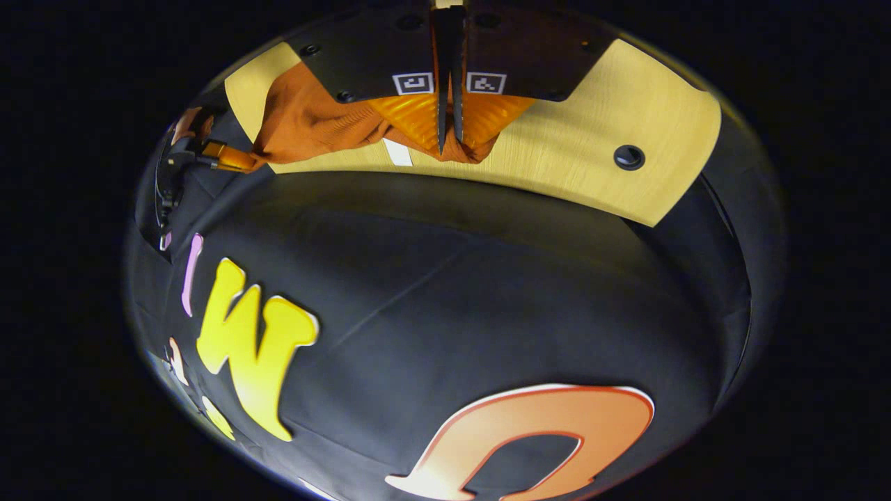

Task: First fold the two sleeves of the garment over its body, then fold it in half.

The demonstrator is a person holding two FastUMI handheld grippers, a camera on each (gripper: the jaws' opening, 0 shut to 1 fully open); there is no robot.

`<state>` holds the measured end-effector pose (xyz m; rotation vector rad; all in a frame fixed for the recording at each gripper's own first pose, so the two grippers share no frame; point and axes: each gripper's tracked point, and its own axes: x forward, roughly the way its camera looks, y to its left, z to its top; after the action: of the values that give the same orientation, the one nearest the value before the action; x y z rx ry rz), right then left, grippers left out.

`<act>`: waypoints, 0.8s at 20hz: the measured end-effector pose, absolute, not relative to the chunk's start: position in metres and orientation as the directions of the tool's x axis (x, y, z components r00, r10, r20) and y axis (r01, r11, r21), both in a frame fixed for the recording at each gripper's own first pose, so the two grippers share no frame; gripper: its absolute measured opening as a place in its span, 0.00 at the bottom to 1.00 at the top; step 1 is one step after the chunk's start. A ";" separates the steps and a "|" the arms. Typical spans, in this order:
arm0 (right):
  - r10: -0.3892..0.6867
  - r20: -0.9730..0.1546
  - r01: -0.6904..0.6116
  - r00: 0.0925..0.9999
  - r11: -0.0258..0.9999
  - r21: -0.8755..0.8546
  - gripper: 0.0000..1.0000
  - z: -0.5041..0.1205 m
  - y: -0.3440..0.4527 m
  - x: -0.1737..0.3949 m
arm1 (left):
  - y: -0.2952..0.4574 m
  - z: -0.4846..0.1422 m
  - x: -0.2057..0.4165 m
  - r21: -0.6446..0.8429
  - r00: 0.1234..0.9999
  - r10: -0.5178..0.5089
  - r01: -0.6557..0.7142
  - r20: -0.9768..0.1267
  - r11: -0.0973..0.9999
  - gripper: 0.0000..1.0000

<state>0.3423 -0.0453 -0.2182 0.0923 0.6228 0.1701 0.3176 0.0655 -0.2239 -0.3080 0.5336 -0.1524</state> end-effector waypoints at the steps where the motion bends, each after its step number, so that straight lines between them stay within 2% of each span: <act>1: 0.181 -0.588 -0.125 0.789 0.983 0.136 0.05 -0.240 -0.044 0.352 | 0.064 -0.240 0.329 -0.336 0.844 -0.220 0.050 -0.490 0.941 0.03; 6: 0.176 -0.636 -0.126 0.751 0.984 0.124 0.05 -0.307 -0.040 0.369 | 0.064 -0.310 0.357 -0.286 0.810 -0.170 0.003 -0.561 0.958 0.03; 9: 0.154 -0.662 -0.110 0.734 0.988 0.107 0.05 -0.332 -0.043 0.372 | 0.057 -0.323 0.352 -0.254 0.803 -0.078 -0.093 -0.590 0.963 0.07; 10: 0.148 -0.674 -0.112 0.724 0.989 0.097 0.17 -0.337 -0.043 0.370 | 0.052 -0.321 0.350 -0.238 0.799 -0.066 -0.098 -0.597 0.966 0.10; 11: 0.140 -0.686 -0.112 0.714 0.990 0.086 0.19 -0.341 -0.045 0.370 | 0.050 -0.316 0.351 -0.212 0.799 -0.051 -0.096 -0.599 0.973 0.14; 13: 0.137 -0.693 -0.117 0.708 0.990 0.077 0.38 -0.340 -0.048 0.364 | 0.042 -0.298 0.357 -0.176 0.818 -0.054 -0.059 -0.573 0.983 0.46; 15: 0.124 -0.674 -0.109 0.729 0.992 0.065 0.51 -0.331 -0.057 0.363 | 0.040 -0.282 0.355 -0.161 0.833 -0.058 -0.038 -0.550 0.986 0.79; 16: 0.112 -0.661 -0.097 0.742 0.993 0.059 0.66 -0.325 -0.062 0.365 | 0.039 -0.275 0.353 -0.162 0.836 -0.049 -0.047 -0.546 0.986 0.91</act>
<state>0.3646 -0.0621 -0.3246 0.0211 0.7264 0.1149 0.3527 0.0387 -0.2751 -0.1717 0.5809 -0.0012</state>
